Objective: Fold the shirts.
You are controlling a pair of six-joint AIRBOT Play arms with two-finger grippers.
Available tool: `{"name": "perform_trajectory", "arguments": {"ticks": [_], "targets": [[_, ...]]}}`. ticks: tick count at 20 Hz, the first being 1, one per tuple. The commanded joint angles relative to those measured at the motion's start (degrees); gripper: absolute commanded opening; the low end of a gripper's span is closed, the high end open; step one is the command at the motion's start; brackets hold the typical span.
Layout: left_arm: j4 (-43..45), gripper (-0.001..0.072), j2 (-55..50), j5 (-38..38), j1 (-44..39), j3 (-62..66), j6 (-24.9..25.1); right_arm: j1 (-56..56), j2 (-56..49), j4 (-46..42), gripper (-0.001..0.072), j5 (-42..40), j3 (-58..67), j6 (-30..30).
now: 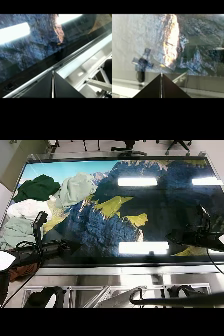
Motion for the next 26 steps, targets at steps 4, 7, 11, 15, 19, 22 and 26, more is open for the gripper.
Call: {"name": "perform_trajectory", "arguments": {"ticks": [4,7,11,15,19,22,26], "targets": [[0.0,0.0014,0.0,0.1,0.0,-0.3,0.0,0.0,0.0,0.0,0.0019,0.0,-0.1,0.0],[0.0,0.0014,0.0,0.1,0.0,-0.3,0.0,0.0,0.0,0.0,0.0019,0.0,-0.1,0.0],[0.0,0.0014,0.0,0.1,0.0,-0.3,0.0,0.0,0.0,0.0,0.0019,0.0,-0.1,0.0],[-0.7,0.0014,0.0,1.8,0.0,-0.3,0.0,0.0,0.0,0.0,0.0019,0.0,-0.1,0.0],[-0.1,0.0017,-0.5,15.5,1.4,-0.2,-4.0,0.0,0.0,0.1,0.0019,0.0,-0.1,0.0],[0.0,0.0481,-9.2,24.9,8.0,5.1,-2.1,0.0,-0.1,0.3,0.002,-0.9,-0.1,0.0],[0.1,0.0697,-34.0,27.0,16.9,20.0,3.4,0.0,-1.2,0.2,0.0194,-6.7,-0.1,0.0]]}}
